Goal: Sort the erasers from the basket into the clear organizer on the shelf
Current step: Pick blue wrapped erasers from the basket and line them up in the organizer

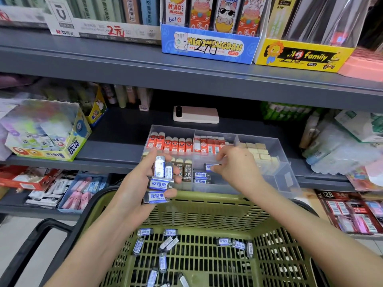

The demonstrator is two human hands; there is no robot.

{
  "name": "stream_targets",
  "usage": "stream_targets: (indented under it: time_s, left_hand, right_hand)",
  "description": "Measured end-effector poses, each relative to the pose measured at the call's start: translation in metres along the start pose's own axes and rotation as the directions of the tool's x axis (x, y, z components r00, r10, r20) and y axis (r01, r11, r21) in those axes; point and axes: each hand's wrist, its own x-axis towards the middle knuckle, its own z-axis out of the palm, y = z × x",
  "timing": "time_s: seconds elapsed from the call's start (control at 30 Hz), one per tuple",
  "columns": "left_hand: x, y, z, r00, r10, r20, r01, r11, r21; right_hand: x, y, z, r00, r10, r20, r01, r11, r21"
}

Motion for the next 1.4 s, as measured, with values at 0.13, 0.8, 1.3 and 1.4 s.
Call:
stream_targets:
  time_s: [0.13,0.8,1.3,1.4]
  left_hand:
    - [0.002,0.0,0.0,0.999,-0.012,-0.036,0.013,1.0,0.009]
    - [-0.011,0.005,0.005,0.999,-0.011,-0.034,0.012,1.0,0.026]
    - [-0.02,0.002,0.016,0.999,-0.033,0.021,0.032,0.997,0.064]
    - [-0.02,0.002,0.021,0.998,-0.051,0.032,0.048,0.995,0.09]
  right_hand:
    - [0.008,-0.002,0.014,0.999,-0.04,0.034,0.039,0.999,0.028]
    - [0.016,0.004,0.002,0.897,-0.273,0.348,0.337,0.932,-0.136]
    - [0.007,-0.01,-0.012,0.911,-0.336,0.238,0.328,0.942,0.076]
    - [-0.012,-0.033,-0.023,0.905,-0.396,0.158,0.278,0.83,0.484]
